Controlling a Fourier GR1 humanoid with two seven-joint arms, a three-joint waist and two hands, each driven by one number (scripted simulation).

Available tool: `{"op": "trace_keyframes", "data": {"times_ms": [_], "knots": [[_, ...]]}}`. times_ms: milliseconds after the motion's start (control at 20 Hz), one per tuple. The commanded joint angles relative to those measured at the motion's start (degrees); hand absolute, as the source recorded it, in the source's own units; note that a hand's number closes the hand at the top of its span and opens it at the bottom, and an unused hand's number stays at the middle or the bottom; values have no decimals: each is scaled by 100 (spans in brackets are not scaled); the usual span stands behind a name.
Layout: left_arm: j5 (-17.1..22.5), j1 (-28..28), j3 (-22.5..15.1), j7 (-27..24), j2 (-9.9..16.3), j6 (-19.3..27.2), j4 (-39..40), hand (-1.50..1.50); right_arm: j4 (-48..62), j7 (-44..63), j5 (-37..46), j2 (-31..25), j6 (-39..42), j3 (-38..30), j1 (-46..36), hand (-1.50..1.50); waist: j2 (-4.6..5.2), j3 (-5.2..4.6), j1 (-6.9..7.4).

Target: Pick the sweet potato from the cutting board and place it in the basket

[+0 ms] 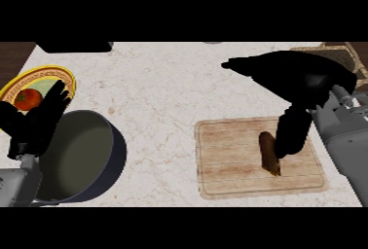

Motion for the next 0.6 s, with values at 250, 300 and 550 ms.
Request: {"op": "trace_keyframes", "data": {"times_ms": [250, 300, 550], "knots": [[-203, 246, -103, 306, -154, 9, -490, 0, -1381, -355, 959, -240, -223, 117, 1911, -150, 56, -13, 129], [-244, 65, -74, 100, -271, -11, -66, 0, -1148, -1087, 1261, -461, -221, -64, 1916, -150, 75, -13, 131], [-193, 186, -26, 210, -235, -96, -352, 0, -913, -2558, 2518, -691, -1317, 349, 2851, -150, 84, -5, 168]]}}
